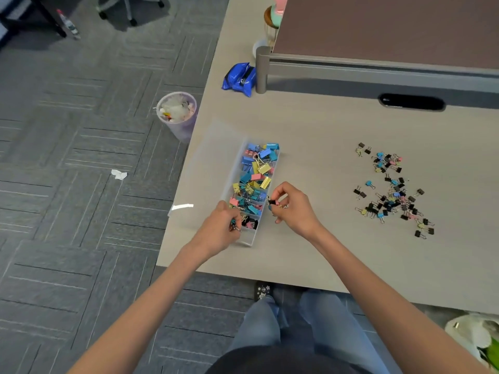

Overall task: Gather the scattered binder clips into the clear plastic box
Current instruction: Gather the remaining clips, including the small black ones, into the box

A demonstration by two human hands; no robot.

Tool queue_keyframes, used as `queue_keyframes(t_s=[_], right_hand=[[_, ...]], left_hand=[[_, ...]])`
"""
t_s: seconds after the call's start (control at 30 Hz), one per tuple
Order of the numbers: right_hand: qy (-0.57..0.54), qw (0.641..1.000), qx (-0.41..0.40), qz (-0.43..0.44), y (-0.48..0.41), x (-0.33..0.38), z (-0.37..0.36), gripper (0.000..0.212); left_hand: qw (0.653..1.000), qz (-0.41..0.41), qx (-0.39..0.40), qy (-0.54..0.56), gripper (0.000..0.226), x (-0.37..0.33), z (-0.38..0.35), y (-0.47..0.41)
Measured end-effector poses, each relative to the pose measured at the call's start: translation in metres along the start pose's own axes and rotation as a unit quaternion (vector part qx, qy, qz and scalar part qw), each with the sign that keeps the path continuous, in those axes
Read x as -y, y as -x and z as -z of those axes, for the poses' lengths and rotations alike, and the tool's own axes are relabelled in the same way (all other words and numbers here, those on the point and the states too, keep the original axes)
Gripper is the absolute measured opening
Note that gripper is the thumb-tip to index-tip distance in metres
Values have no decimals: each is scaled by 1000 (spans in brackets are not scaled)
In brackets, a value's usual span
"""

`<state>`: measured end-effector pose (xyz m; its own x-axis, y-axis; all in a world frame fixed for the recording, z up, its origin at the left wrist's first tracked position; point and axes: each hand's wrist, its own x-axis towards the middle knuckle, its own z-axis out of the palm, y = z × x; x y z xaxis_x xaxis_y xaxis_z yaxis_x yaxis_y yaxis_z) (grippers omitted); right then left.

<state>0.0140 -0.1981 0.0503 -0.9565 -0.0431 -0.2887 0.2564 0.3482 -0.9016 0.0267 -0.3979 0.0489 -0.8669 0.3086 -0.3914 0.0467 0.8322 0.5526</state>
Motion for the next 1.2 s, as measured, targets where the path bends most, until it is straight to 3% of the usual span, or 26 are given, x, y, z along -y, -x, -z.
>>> queue_keyframes(t_s=[0.27, 0.67, 1.2], right_hand=[[3, 1000, -6, -16, 6, -4, -10, 21], [5, 999, -17, -27, 7, -6, -12, 20], [51, 997, 51, 14, 5, 1, -35, 23]], left_hand=[[998, -17, -29, -54, 9, 1, -19, 1], [996, -10, 63, -65, 21, 2, -8, -20], [999, -6, -4, -44, 22, 16, 4, -8]])
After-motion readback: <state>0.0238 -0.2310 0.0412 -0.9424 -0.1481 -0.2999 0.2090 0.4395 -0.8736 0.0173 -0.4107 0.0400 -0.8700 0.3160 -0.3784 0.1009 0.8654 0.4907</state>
